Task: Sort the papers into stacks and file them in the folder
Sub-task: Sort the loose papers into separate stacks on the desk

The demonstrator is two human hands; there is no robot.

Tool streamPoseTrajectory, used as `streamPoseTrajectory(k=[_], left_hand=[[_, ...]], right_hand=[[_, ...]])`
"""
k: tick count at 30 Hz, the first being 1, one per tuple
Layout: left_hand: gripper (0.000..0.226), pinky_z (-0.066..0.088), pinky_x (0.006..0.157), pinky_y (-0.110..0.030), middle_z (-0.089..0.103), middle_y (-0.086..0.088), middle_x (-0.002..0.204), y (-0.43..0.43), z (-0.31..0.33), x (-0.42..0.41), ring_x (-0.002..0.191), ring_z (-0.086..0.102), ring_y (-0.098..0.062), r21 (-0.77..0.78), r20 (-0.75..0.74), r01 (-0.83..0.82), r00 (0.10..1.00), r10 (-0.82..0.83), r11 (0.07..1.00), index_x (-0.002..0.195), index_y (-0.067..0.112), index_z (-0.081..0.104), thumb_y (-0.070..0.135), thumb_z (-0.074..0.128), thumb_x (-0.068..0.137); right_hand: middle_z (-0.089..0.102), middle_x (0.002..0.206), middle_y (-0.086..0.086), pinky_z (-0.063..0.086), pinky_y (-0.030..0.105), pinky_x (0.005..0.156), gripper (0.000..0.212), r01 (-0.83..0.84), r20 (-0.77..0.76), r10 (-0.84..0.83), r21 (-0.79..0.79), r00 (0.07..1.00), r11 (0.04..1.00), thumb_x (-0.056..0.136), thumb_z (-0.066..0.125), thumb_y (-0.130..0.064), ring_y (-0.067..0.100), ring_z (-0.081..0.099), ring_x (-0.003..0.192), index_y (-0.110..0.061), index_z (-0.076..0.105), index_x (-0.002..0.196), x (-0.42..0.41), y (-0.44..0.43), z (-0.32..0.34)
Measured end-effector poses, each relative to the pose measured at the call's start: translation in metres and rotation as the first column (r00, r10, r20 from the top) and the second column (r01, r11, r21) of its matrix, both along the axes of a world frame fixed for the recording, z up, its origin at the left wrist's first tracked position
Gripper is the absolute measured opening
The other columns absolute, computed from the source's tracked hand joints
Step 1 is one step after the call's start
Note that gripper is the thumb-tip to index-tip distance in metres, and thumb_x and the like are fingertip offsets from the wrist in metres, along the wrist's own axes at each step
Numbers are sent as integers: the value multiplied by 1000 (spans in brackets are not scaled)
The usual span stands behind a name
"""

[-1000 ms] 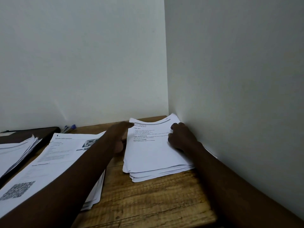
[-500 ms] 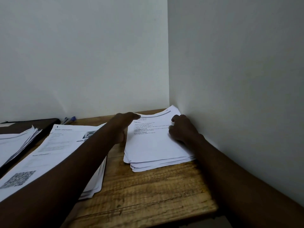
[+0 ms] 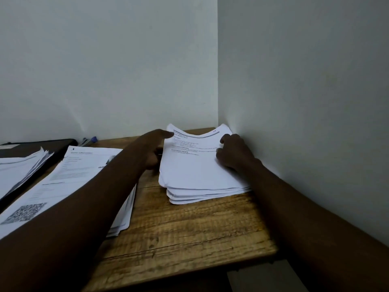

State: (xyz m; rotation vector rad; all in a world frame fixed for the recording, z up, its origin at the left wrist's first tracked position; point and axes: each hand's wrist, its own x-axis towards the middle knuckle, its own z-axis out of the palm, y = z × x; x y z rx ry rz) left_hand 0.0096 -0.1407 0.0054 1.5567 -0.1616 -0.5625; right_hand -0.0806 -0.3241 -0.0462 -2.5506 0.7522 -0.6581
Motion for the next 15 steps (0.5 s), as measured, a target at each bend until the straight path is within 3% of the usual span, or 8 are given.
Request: streamPoseTrajectory(k=[3, 5, 7, 10, 13, 15], left_hand=[[36, 53, 74, -39, 66, -16, 126, -6, -6, -2, 105, 66, -31, 65, -11, 61, 998, -60, 996, 130, 2, 57, 16, 58, 97], [33, 52, 90, -44, 65, -17, 128, -11, -11, -1, 114, 63, -33, 91, 11, 105, 994, -107, 990, 129, -1, 58, 7, 56, 96], [35, 48, 102, -49, 64, -19, 128, -14, -14, 5, 114, 63, -36, 87, 77, 131, 987, -138, 988, 128, -2, 58, -2, 54, 94], [34, 48, 100, -55, 66, -23, 123, -4, -6, 10, 109, 65, -39, -12, 247, 126, 962, -119, 992, 124, -4, 60, -8, 55, 91], [44, 49, 100, -55, 61, -23, 131, 22, 10, 18, 117, 61, -38, -150, 390, 196, 912, -124, 969, 133, -3, 53, -4, 59, 90], [53, 49, 101, -53, 57, -19, 138, 43, 19, 22, 124, 58, -36, -232, 441, 294, 881, -169, 927, 141, 2, 47, 3, 59, 89]], right_hand=[[49, 130, 16, 43, 36, 97, 35, -4, 24, 4, -2, 1000, 1000, 90, 54, -16, 32, 50, 120, -6, 53, 124, -1, 1, 2], [49, 131, 16, 42, 34, 95, 36, -6, 69, 6, 10, 998, 1000, 91, 56, -18, 31, 51, 120, -7, 52, 126, -2, 1, 6], [48, 135, 15, 39, 31, 96, 42, -24, 123, 16, 59, 992, 998, 93, 59, -23, 30, 49, 123, -8, 49, 130, -2, 0, 11], [44, 143, 15, 35, 30, 103, 67, -59, 263, 22, 135, 964, 989, 88, 67, -34, 28, 43, 131, -6, 38, 141, -1, -1, 17], [40, 149, 11, 36, 31, 109, 98, -113, 430, -40, 323, 902, 940, 77, 76, -49, 25, 43, 134, -8, 24, 149, 3, 5, 24], [47, 145, 10, 42, 35, 106, 106, -288, 487, -12, 536, 873, 793, 65, 79, -63, 24, 53, 127, -10, 35, 146, -2, 11, 37]])
